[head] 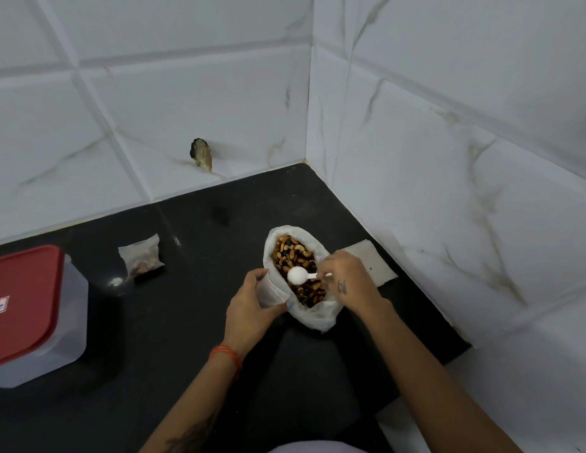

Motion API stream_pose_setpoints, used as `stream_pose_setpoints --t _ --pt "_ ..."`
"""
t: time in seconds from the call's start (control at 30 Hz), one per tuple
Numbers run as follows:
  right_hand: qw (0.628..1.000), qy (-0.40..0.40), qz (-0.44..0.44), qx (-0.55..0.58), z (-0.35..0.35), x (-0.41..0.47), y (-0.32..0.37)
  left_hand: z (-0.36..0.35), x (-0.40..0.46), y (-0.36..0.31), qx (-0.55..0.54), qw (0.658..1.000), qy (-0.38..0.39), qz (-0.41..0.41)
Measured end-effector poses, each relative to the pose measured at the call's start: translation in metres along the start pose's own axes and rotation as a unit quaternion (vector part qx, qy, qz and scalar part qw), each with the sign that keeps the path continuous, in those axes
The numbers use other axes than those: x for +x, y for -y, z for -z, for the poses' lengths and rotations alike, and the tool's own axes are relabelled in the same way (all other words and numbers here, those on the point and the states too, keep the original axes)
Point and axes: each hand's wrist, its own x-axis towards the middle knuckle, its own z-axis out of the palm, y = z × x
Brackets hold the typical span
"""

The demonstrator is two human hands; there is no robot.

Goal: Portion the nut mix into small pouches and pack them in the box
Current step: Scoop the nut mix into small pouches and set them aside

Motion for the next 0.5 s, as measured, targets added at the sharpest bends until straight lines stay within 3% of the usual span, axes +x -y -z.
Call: stream_pose_setpoints --t 0.2,0.37,0.5 --pt "0.993 -0.100 -0.050 0.027 0.013 0.004 0.004 0.000 0.000 -0.001 0.003 1.000 0.006 0.001" --pt "0.995 0.033 -0.093 -0.011 0.013 0.008 0.016 -0.002 0.001 0.000 0.007 1.000 0.011 0.002" --pt "0.994 0.046 -0.099 -0.018 0.022 0.009 0.017 -0.003 0.001 0.000 0.006 1.000 0.008 0.003"
